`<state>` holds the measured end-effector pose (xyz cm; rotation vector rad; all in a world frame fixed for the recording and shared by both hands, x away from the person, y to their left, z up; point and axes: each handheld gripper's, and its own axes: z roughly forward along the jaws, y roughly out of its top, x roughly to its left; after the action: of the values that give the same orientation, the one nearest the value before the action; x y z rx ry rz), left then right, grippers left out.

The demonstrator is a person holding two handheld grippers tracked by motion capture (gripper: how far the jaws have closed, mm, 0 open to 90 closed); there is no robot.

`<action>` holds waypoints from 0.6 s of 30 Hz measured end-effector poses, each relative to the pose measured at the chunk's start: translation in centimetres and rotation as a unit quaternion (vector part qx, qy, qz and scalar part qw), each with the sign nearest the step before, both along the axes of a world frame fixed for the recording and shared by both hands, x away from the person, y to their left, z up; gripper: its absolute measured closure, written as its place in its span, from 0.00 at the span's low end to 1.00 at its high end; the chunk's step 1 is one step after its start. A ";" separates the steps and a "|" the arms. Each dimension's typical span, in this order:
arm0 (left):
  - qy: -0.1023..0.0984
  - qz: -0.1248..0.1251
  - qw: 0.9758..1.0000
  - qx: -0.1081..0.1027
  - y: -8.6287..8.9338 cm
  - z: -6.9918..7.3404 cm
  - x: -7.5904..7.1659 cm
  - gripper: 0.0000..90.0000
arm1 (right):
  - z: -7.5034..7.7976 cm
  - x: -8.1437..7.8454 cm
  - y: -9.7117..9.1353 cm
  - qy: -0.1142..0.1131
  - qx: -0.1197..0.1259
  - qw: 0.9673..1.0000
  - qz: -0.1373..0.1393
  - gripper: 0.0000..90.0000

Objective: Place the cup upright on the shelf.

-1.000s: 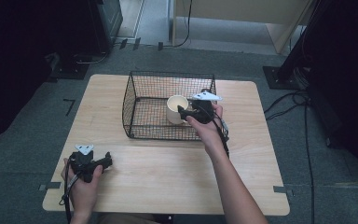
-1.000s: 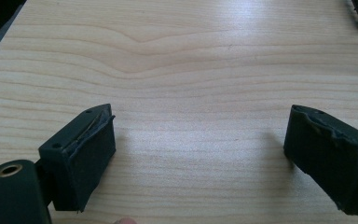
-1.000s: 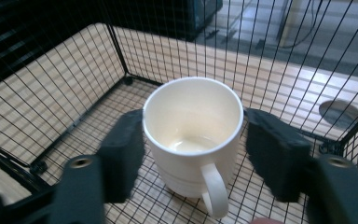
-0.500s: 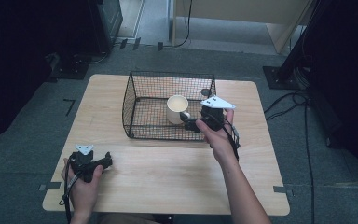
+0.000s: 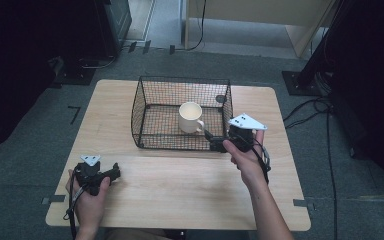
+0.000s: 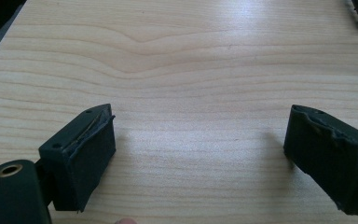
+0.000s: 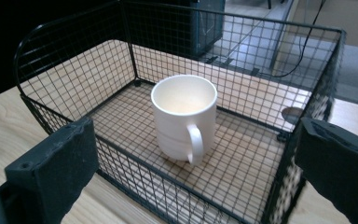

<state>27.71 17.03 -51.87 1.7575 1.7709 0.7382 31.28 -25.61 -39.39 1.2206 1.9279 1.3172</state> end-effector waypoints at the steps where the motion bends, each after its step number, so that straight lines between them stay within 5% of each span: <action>1: -0.001 0.000 1.000 0.000 0.0 0.0 0.0 0.10 | -0.2 -0.2 -0.2 0.001 0.000 1.000 -0.001 0.00; 18: 0.001 -0.001 1.000 0.001 0.0 0.0 0.0 0.10 | -3.2 -1.9 -4.1 0.019 0.000 0.999 -0.036 0.00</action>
<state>27.70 17.04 -51.87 1.7614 1.7702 0.7377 29.36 -29.69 -42.59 1.3122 1.8909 1.2669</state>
